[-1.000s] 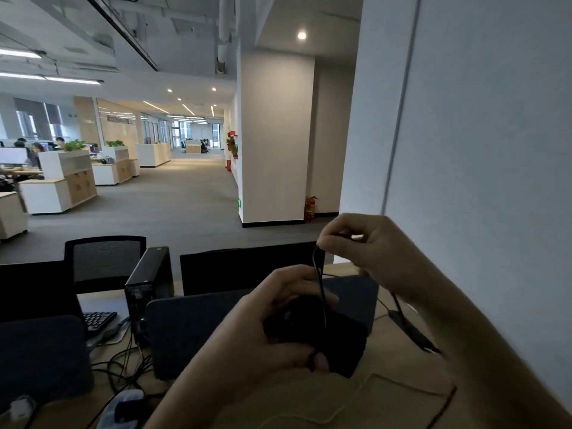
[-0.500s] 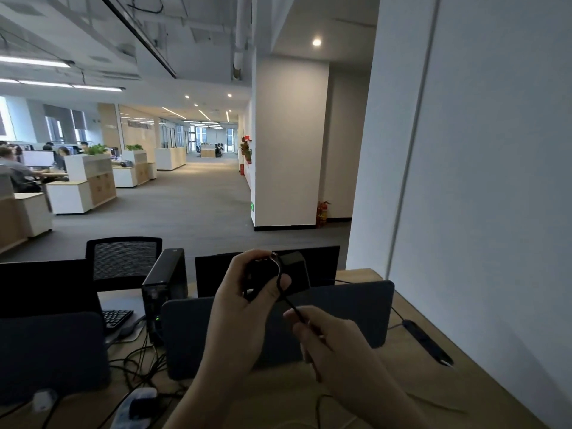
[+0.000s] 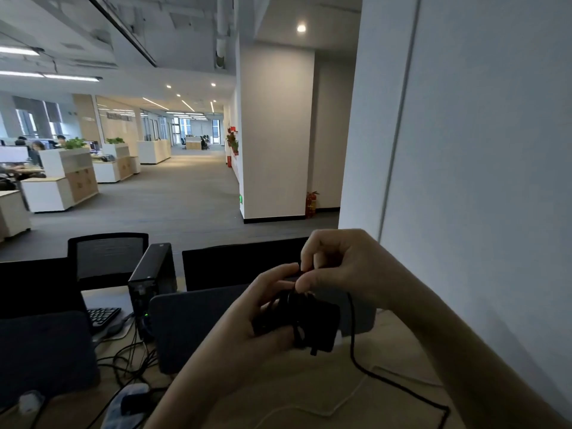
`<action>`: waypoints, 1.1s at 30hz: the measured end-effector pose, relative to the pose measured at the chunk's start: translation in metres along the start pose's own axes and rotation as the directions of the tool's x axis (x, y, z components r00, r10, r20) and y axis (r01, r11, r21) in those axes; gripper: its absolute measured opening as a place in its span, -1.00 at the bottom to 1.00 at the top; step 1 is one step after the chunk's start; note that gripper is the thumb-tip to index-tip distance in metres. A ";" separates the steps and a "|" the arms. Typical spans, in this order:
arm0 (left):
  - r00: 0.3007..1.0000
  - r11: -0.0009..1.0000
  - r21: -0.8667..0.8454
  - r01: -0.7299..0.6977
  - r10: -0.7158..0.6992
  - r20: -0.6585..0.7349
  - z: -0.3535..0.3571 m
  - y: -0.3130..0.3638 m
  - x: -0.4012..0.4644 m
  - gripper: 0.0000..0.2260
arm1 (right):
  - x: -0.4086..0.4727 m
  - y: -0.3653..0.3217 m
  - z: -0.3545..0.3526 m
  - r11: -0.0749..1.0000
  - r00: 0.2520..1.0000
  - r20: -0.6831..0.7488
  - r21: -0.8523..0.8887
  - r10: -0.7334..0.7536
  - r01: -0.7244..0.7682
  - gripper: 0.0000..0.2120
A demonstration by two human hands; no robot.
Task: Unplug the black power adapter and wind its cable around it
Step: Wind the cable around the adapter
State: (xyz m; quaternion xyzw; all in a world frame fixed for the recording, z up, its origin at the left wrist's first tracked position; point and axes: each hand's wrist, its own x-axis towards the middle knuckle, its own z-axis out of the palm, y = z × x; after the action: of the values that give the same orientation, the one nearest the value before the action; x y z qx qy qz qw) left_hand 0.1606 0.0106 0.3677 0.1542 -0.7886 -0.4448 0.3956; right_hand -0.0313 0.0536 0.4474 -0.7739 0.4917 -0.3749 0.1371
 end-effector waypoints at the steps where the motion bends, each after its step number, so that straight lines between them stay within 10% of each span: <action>1: 1.000 0.998 -0.058 -0.017 0.016 -0.011 0.000 0.002 0.000 -0.40 | 0.004 0.007 0.004 0.994 0.999 0.025 0.107 0.028 -0.030 -0.84; 5: 0.992 0.989 -0.137 -0.047 0.030 -0.126 0.000 0.001 0.002 -0.40 | 0.003 0.033 0.036 0.729 0.988 0.112 0.667 0.109 -0.156 -0.82; 11: 0.942 0.988 -0.152 0.020 -0.070 -0.329 -0.006 -0.014 0.011 -0.67 | -0.020 0.044 0.088 0.536 0.908 0.264 0.740 0.325 -0.407 -0.81; 16: 0.863 0.995 -0.036 0.095 -0.100 -0.495 -0.005 -0.034 0.017 -0.68 | -0.036 0.039 0.103 0.902 0.927 0.089 0.211 0.365 -0.376 -0.86; 20: 0.824 0.990 0.041 0.138 -0.092 -0.559 0.002 -0.047 0.022 -0.67 | -0.048 0.037 0.104 0.966 0.973 0.040 -0.140 0.227 -0.219 -0.85; 26: 0.961 0.923 0.373 0.097 0.011 -0.277 -0.005 -0.048 0.018 -0.50 | -0.037 0.019 0.051 0.973 0.999 -0.034 -0.231 -0.016 0.008 -0.91; 33: 0.996 0.999 -0.022 -0.049 0.047 -0.078 -0.003 -0.014 0.011 -0.43 | 0.006 0.032 0.008 0.991 0.999 -0.033 0.136 0.024 -0.019 -0.88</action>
State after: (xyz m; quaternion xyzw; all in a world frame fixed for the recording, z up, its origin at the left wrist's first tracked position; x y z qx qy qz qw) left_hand 0.1543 -0.0055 0.3628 0.1477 -0.7707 -0.4383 0.4383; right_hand -0.0458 0.0316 0.4259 -0.7509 0.4757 -0.4191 0.1849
